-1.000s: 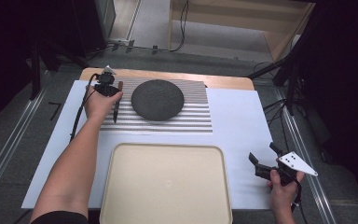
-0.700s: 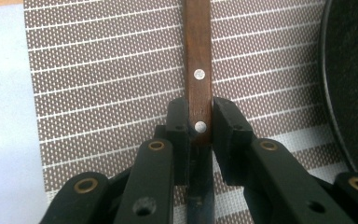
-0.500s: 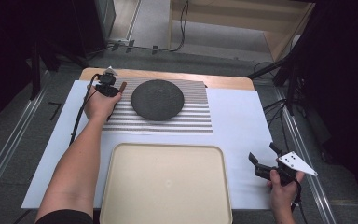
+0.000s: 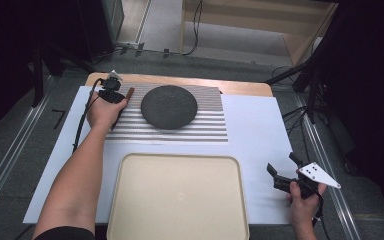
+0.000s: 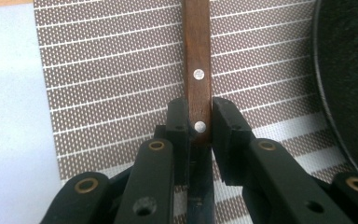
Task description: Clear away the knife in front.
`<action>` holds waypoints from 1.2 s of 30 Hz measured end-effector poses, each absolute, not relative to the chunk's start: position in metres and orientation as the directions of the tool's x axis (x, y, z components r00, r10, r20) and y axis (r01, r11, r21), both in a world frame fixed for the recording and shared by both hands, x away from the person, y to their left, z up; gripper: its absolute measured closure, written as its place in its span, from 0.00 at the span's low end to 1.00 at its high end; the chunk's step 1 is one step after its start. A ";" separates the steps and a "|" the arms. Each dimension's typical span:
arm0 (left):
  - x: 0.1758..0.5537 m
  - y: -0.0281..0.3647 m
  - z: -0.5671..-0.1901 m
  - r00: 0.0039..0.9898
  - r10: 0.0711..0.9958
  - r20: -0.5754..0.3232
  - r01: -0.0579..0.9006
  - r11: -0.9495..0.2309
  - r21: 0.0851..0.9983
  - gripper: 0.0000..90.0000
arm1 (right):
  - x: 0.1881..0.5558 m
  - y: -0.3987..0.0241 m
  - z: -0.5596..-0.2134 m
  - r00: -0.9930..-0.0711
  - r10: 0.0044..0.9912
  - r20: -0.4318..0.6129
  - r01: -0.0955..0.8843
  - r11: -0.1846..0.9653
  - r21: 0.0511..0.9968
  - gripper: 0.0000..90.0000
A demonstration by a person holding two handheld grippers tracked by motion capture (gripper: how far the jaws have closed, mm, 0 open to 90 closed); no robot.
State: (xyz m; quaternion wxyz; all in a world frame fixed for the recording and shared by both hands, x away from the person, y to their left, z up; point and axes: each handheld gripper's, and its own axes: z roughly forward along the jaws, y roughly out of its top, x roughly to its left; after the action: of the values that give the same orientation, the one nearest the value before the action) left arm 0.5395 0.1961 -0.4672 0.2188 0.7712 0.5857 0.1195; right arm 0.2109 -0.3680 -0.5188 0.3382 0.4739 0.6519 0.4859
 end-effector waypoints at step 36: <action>0.470 0.200 -0.427 0.429 0.892 -0.142 0.787 -0.292 0.544 0.86 | 0.211 -0.367 -0.519 -0.317 0.948 0.012 0.293 0.085 0.952 0.04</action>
State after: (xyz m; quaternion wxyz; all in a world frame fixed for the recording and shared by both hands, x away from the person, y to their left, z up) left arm 0.4698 0.1996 -0.4267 0.2784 0.7980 0.5260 0.0948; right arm 0.2112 -0.3670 -0.5187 0.3405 0.4751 0.6532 0.4813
